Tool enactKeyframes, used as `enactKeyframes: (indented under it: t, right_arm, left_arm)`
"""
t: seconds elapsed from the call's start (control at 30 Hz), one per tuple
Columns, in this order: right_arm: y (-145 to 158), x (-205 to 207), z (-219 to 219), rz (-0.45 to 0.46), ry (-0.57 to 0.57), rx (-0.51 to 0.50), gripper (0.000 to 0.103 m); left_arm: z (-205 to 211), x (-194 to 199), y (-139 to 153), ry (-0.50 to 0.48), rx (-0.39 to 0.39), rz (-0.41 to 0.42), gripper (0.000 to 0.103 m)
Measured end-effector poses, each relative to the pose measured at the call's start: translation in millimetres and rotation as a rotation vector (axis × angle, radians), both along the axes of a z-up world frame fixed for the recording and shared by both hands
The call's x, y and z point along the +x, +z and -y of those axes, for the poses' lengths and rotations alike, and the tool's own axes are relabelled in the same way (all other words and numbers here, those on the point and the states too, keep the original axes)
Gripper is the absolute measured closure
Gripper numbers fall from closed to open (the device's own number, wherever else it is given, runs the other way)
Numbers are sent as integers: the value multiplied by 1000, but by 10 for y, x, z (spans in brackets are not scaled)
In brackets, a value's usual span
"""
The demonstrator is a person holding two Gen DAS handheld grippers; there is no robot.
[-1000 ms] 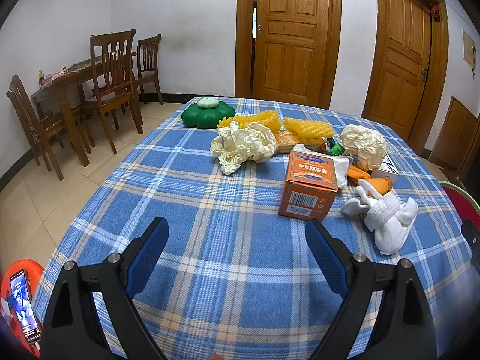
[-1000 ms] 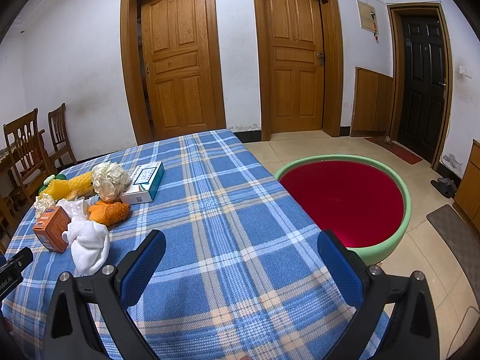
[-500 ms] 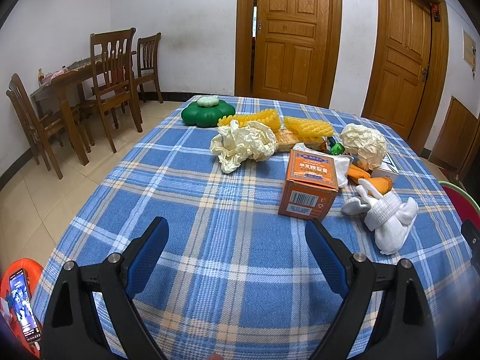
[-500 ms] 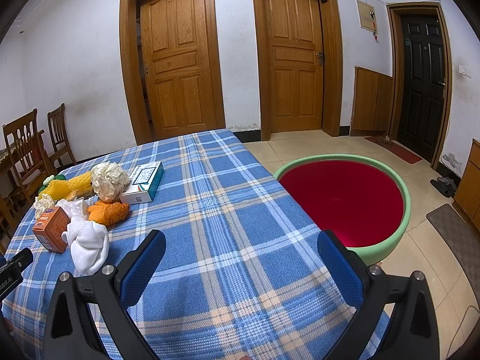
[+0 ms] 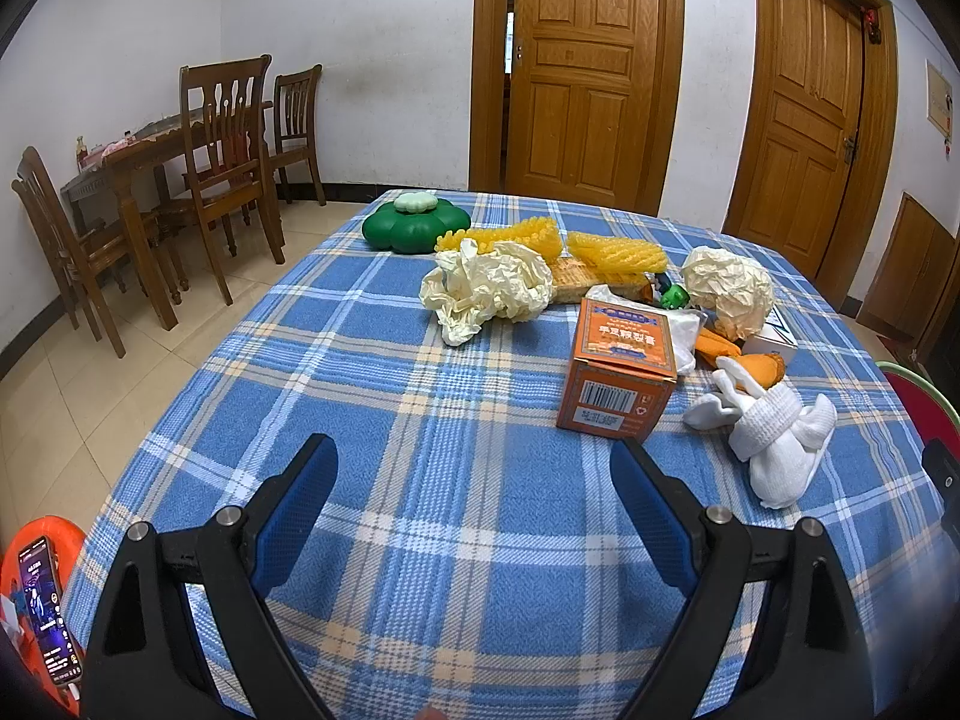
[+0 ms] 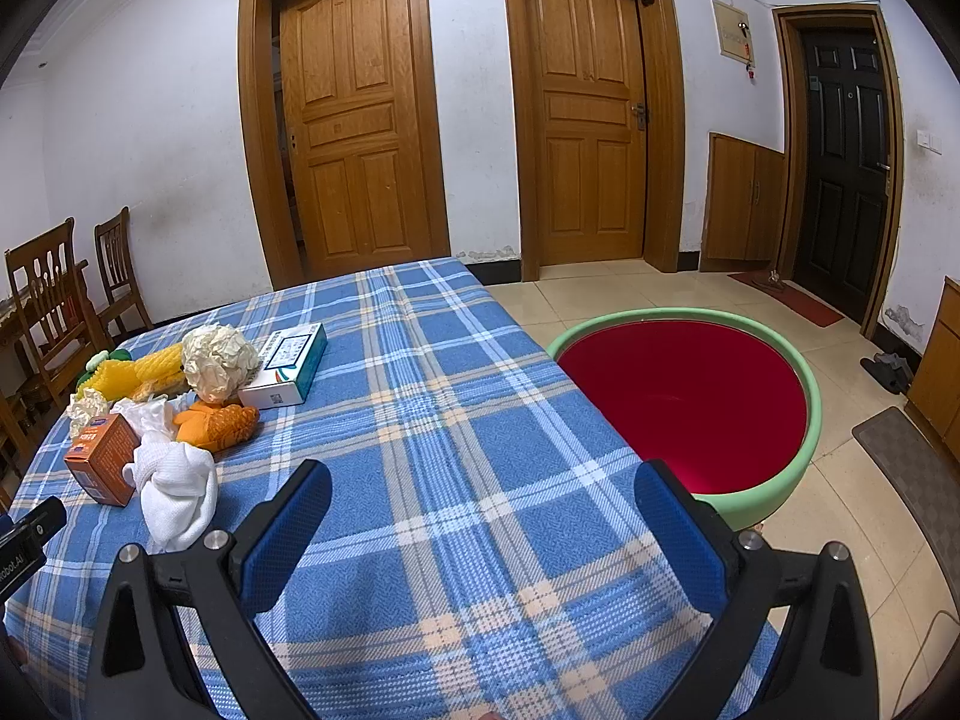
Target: Collect trash
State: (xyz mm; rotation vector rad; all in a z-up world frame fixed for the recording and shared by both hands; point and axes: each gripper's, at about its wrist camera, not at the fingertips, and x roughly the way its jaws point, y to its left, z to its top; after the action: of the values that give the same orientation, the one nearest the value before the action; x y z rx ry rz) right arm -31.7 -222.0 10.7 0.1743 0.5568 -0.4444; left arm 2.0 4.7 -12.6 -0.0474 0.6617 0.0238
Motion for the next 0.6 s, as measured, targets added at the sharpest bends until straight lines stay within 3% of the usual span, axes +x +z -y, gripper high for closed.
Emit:
enactKeyframes:
  t: [0.6]
  right_arm:
    - [-63,135,8,-8,1,18,0]
  left_arm:
    - [36,30,46,-25,-4,-9,11]
